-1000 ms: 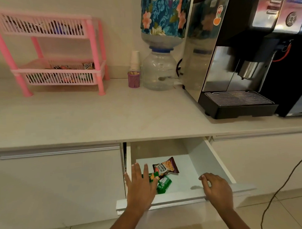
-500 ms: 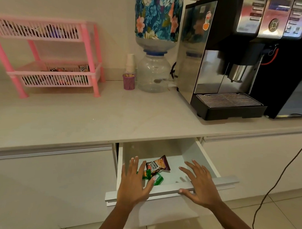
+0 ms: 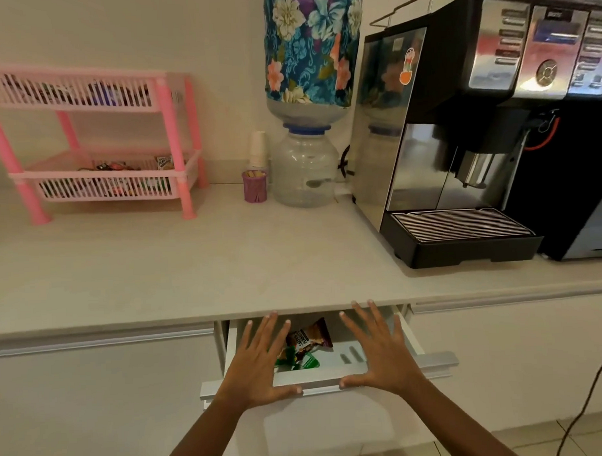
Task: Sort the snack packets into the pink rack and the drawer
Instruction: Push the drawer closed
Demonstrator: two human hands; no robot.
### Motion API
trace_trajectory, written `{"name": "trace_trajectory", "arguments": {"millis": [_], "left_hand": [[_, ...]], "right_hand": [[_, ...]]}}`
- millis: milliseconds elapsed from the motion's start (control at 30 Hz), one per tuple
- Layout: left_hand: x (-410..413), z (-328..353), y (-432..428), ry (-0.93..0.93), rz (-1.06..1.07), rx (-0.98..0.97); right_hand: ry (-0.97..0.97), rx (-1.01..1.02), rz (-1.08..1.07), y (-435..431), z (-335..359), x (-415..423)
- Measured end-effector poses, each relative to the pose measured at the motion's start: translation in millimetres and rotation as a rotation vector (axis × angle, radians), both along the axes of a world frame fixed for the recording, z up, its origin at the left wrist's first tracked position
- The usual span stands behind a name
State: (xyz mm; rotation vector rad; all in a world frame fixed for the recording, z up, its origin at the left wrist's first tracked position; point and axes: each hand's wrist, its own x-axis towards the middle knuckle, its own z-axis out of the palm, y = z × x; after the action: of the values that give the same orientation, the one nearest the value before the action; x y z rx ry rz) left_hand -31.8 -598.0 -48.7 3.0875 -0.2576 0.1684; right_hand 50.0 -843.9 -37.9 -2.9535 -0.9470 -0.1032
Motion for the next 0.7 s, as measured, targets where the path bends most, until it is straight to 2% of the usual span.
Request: {"name": "trace_trajectory", "arguments": {"millis": [133,233,300,367,567,700], "left_hand": [[19,19,-2,0.088,0.082,0.093],[39,13,2,0.057,0.118,0.092],[51,9,4,0.165,0.136,0.060],[58,7,6,0.186,0.153,0.068],[65,5,10,0.095,0.171,-0.057],[72,5,8,-0.001,0.214,-0.111]], "right_hand": [[0.020,-0.180,0.014,17,10,21],[0.063,-0.197,-0.012,26,12,34],[0.091,-0.209,-0.024,30,14,42],[0.104,-0.218,-0.024,35,15,50],[0.233,-0.170,-0.051,41,12,66],[0.203,-0.091,-0.064,47,7,70]]}}
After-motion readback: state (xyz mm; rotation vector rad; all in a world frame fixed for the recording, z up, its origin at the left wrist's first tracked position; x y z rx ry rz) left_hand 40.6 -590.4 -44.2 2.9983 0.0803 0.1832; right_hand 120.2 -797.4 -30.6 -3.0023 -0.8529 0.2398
